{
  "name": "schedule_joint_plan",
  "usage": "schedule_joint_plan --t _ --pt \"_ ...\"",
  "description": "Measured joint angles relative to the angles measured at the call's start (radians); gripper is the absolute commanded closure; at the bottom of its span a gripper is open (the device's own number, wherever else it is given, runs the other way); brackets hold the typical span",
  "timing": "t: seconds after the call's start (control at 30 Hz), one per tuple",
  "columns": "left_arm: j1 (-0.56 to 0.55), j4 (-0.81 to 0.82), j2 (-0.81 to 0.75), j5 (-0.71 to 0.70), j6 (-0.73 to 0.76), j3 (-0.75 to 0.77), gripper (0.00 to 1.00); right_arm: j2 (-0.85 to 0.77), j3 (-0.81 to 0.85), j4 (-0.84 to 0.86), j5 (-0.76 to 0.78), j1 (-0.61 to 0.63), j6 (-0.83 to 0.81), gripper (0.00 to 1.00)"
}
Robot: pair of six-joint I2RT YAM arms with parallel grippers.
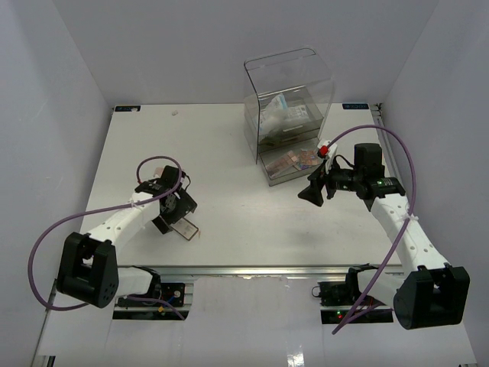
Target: Organize the makeup
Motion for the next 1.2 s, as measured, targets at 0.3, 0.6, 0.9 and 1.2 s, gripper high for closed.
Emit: schedule_joint_plan --t 0.3,0.6,0.9,1.2 --pt "0.034 -0.007 0.113 -0.004 -0.061 0.01 0.02 -0.008 -0.001 0.001 -0.007 -0.012 0.011 0.2" --pt "0.048 -0.002 0.236 0.02 -0.074 0.043 0.27 -0.009 -0.001 0.001 -0.019 -0.025 0.017 0.19" --pt "0.049 0.069 0.148 0.034 -0.06 -0.025 0.74 -0.009 -0.001 0.002 -0.019 -0.031 0.017 0.19" --pt "0.047 0.282 -0.082 0.233 0.141 -0.091 0.99 -0.011 -0.001 0.005 -0.015 -0.061 0.017 0.19"
